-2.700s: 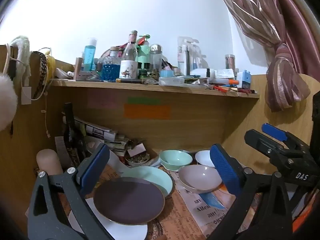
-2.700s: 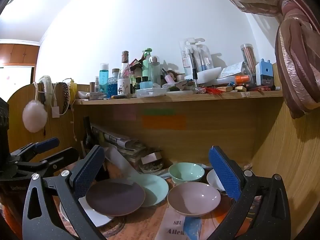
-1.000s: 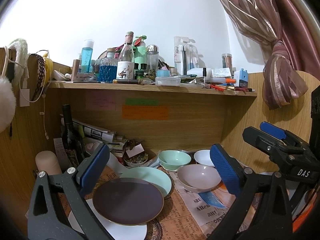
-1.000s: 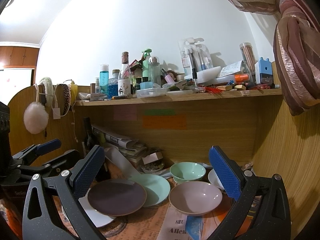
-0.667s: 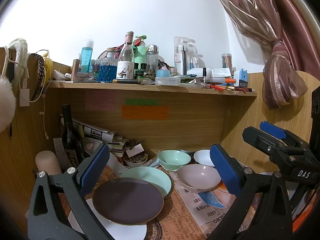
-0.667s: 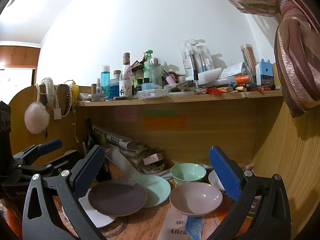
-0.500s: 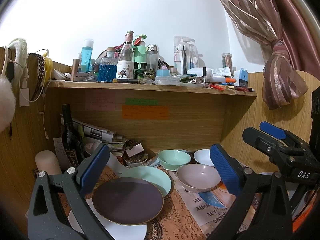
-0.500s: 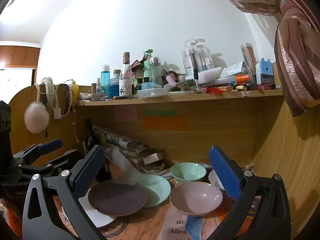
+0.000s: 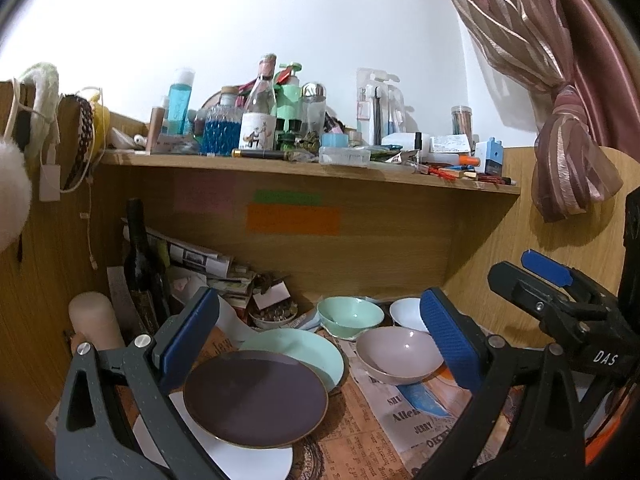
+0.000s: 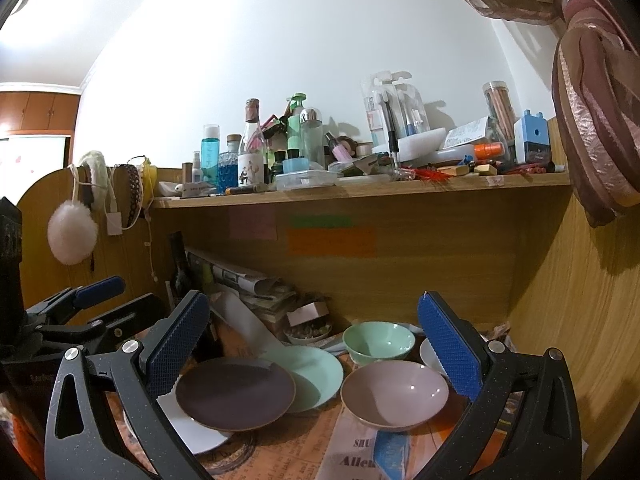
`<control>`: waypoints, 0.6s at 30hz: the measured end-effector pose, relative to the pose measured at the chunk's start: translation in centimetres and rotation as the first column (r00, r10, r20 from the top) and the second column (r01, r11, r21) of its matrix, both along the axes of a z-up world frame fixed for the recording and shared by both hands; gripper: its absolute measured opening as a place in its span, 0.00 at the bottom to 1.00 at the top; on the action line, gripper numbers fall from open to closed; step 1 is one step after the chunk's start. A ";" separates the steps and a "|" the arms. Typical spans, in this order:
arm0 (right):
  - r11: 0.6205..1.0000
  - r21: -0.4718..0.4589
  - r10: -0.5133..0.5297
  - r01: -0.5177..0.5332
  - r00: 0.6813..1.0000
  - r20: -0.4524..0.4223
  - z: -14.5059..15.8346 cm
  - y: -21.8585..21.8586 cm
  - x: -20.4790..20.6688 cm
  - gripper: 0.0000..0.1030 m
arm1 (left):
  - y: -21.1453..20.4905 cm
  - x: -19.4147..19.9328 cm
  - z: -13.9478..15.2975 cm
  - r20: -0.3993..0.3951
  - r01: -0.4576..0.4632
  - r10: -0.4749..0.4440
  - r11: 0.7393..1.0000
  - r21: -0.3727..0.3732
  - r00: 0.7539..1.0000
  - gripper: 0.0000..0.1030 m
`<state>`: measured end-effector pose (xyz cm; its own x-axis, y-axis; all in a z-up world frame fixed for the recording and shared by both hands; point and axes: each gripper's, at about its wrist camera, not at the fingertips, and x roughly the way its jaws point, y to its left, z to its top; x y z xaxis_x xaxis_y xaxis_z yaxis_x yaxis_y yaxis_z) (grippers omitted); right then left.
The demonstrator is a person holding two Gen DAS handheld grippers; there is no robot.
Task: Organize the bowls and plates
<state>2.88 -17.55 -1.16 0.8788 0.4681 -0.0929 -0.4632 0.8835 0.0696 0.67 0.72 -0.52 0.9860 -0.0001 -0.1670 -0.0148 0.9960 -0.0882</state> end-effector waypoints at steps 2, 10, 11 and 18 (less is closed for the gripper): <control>1.000 0.001 0.002 -0.002 1.000 -0.005 -0.1 0.0 0.2 1.00 | 0.3 0.2 -0.2 -0.005 0.002 -0.002 1.000 -0.009 1.000 0.99; 1.000 0.002 0.011 -0.011 1.000 -0.030 -0.8 0.5 1.2 1.00 | 1.3 0.7 -1.1 -0.023 -0.019 0.019 1.000 -0.009 1.000 0.99; 1.000 0.000 0.012 -0.012 0.999 -0.034 -1.0 0.6 1.4 1.00 | 1.4 0.8 -1.2 -0.027 -0.027 0.027 1.000 -0.007 0.999 0.99; 0.999 -0.018 0.040 -0.042 0.994 -0.100 -2.5 1.7 3.6 1.00 | 3.7 2.7 -3.3 -0.145 -0.076 0.078 0.997 0.016 0.986 0.99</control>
<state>6.46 -15.87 -3.62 0.8448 0.5004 -0.1893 -0.4905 0.8657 0.0995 3.39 4.38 -3.80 0.9481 0.0774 -0.3084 -0.1034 0.9923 -0.0688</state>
